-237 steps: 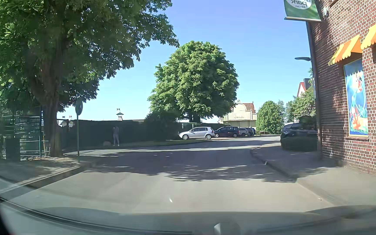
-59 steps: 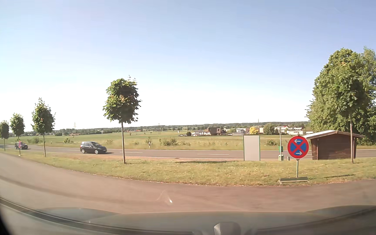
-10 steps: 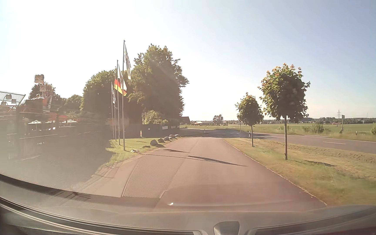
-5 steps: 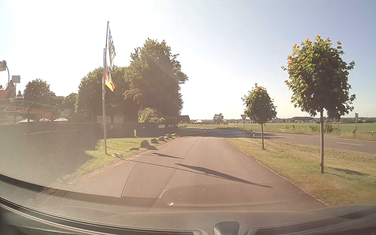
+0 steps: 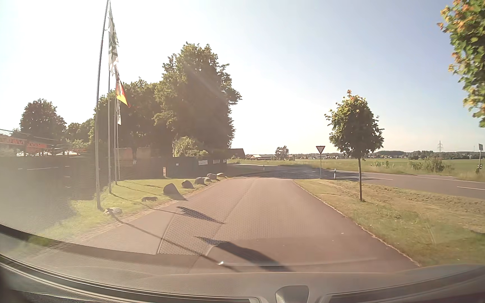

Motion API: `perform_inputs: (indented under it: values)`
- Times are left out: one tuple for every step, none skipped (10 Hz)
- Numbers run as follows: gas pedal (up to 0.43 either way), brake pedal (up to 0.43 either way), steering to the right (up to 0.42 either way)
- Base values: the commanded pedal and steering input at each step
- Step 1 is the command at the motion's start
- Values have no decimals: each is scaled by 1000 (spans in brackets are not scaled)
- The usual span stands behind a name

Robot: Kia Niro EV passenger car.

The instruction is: Follow the waypoints while adhering to traffic rules and regulations

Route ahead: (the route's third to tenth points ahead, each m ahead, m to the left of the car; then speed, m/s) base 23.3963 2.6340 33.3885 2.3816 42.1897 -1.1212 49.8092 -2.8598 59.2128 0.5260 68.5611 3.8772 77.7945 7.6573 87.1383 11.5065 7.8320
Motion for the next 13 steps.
perform_inputs:
  values:
    - [67,6,1]
    - [67,6,1]
    - [67,6,1]
    - [59,6,1]
    - [39,6,1]
    - [0,6,1]
    - [0,6,1]
    - [0,6,0]
    - [0,6,-1]
    - [0,6,-1]
    - [0,6,-1]
    - [0,6,-3]
    - [0,6,-3]
